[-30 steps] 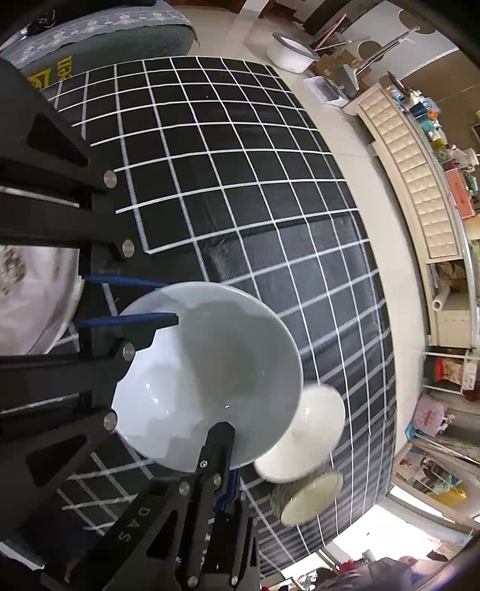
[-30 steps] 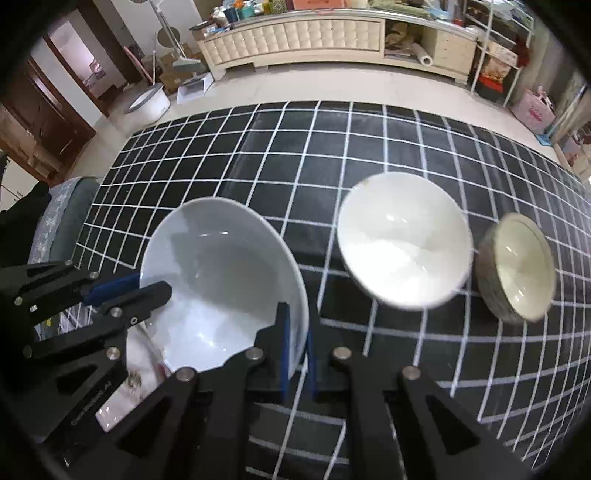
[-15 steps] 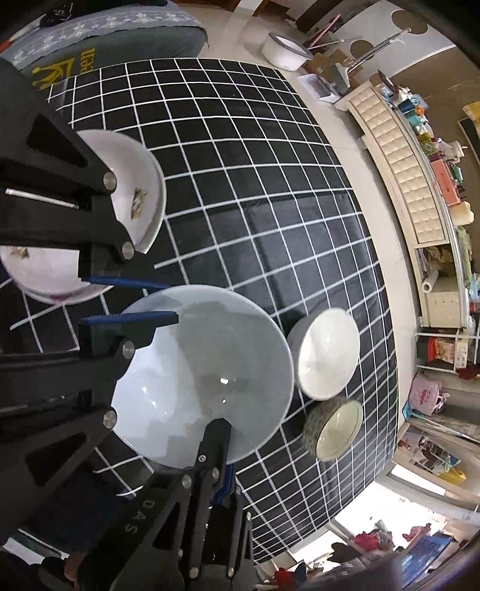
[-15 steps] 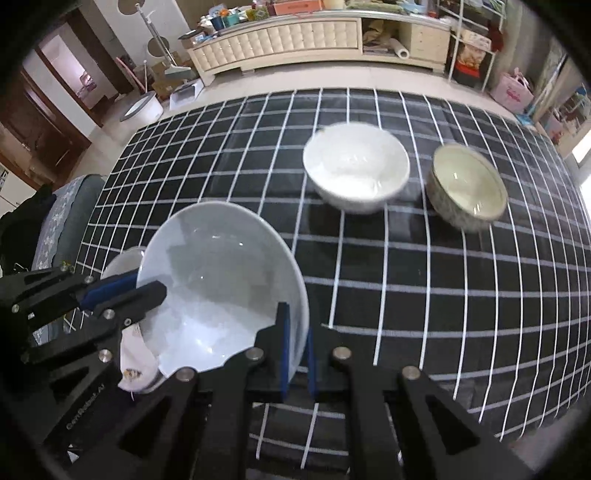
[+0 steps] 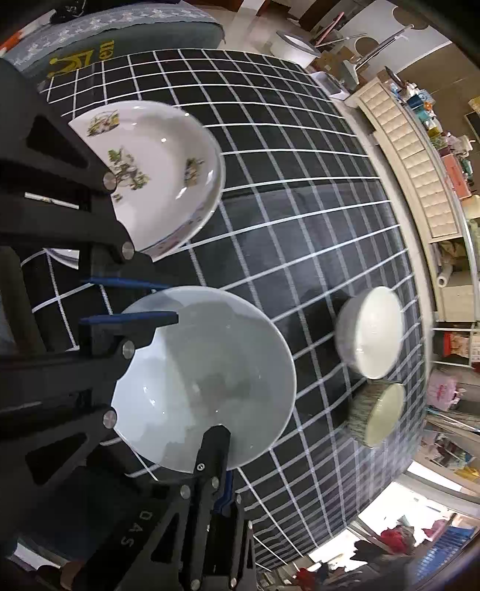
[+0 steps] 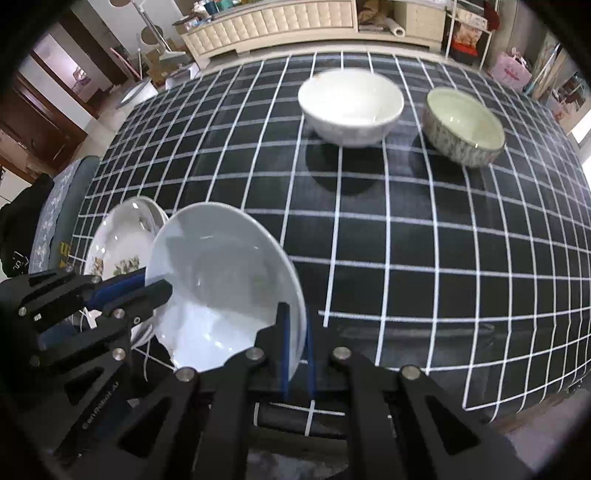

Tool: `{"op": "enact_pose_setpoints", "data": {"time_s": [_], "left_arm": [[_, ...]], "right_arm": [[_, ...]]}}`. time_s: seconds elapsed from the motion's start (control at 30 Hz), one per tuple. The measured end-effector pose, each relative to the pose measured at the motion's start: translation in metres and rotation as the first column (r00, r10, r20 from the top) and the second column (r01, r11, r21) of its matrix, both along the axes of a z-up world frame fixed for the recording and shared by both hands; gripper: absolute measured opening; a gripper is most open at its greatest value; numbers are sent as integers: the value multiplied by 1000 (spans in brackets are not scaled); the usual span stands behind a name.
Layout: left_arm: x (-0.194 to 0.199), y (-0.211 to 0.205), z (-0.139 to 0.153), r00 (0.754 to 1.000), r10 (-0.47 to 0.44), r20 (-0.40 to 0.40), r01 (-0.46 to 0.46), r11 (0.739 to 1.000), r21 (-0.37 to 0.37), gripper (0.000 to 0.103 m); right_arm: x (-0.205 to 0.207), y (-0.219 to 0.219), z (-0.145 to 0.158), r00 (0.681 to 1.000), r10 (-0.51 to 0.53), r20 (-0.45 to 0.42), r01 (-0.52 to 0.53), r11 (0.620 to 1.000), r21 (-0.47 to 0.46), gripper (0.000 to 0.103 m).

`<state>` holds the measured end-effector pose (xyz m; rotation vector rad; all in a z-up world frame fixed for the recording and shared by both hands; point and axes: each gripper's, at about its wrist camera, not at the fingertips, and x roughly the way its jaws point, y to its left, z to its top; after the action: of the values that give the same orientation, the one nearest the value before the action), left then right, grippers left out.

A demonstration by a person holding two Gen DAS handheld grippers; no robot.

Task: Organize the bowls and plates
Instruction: 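Carry the white bowl with both grippers toward the plate stack, then lower the white bowl onto the plate stack and open both grippers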

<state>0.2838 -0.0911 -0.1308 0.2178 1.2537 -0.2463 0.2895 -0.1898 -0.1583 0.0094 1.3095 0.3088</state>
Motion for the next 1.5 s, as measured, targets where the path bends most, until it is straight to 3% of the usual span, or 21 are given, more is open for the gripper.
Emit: {"op": "enact_pose_setpoints", "data": {"time_s": [0.33, 0.77, 1.03, 1.17, 1.23, 1.27, 1.37, 1.5], "left_arm": [[-3, 3, -26, 999, 17, -52, -16, 1000, 25, 10], [12, 3, -39, 998, 1, -56, 2, 999, 54, 10], [15, 8, -40, 997, 28, -73, -26, 999, 30, 14], [12, 6, -35, 998, 24, -54, -21, 998, 57, 20], [12, 6, -28, 999, 28, -32, -26, 998, 58, 39], [11, 6, -25, 999, 29, -25, -27, 998, 58, 43], [8, 7, -17, 1000, 30, -2, -30, 998, 61, 44], [6, 8, -8, 999, 35, 15, -35, 998, 44, 44]], "right_arm": [[-2, 6, -33, 996, 4, -86, -3, 1000, 21, 11], [14, 13, -39, 997, 34, -67, -36, 999, -36, 11], [13, 13, -36, 998, 41, -49, -44, 998, -52, 11], [11, 14, -36, 998, 45, -36, -49, 994, -101, 27], [10, 10, -34, 999, 35, -27, -38, 992, -118, 36], [9, 8, -32, 999, 26, -22, -29, 991, -132, 44], [7, 3, -26, 1000, 25, 11, -22, 985, -173, 59], [5, -4, -14, 999, 11, 34, -5, 986, -164, 61]]}}
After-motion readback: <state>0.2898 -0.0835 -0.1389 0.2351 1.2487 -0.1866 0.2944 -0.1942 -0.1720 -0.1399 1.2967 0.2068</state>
